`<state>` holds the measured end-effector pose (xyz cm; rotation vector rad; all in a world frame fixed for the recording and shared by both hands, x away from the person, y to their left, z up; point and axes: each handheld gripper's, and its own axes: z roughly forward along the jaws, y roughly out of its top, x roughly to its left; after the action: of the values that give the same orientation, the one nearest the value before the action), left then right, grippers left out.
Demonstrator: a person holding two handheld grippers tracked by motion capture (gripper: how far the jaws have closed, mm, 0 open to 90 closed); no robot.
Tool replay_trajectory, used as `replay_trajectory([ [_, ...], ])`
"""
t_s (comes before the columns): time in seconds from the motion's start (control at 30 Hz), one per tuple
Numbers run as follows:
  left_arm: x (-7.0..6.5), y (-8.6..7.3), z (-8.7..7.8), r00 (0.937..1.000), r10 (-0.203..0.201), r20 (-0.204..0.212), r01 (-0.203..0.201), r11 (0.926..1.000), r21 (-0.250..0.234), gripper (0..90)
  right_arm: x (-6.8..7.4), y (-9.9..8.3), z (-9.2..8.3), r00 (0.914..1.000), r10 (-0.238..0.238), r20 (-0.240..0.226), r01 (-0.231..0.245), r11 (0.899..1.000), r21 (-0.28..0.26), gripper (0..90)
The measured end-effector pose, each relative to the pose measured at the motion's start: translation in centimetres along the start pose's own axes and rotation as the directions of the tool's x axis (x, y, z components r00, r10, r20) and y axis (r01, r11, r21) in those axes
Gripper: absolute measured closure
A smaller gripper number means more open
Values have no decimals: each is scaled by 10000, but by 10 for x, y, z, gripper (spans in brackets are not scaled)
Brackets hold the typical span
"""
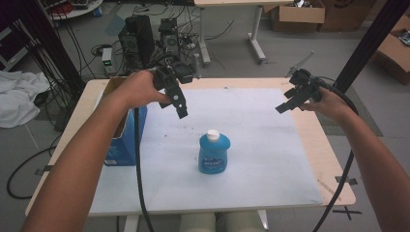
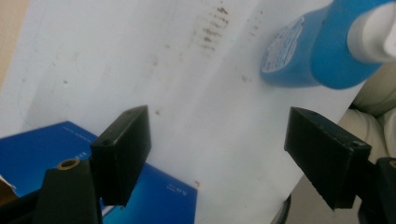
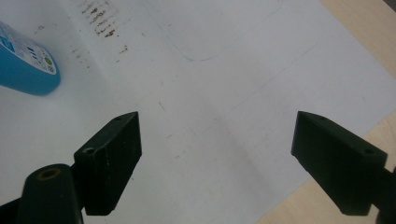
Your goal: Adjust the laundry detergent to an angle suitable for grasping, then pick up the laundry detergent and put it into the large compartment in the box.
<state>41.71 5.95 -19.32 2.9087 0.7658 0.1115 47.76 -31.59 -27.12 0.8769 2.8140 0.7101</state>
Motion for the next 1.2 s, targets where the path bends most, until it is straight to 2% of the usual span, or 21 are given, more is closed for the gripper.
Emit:
replay_trajectory([
  [0.2, 1, 14, -1, 9997, 224, -31, -224, 9997, 16, 234, 1, 3, 0, 9999, -110, -84, 110, 9999, -26, 160],
  [0.4, -1, 19, 1, 9991, 410, -88, -410, 9992, -1, 235, 2, 5, 0, 9999, -144, -80, 144, 9999, -5, 158],
  [0.93, -6, 16, -3, 9991, 385, -177, -386, 9992, -75, 233, 7, 8, 1, 9995, -294, -81, 294, 9996, 33, 160],
  [1.2, -11, 18, -5, 9985, 525, -148, -527, 9985, -135, 229, 9, 9, 2, 9992, -375, -125, 376, 9993, 19, 159],
])
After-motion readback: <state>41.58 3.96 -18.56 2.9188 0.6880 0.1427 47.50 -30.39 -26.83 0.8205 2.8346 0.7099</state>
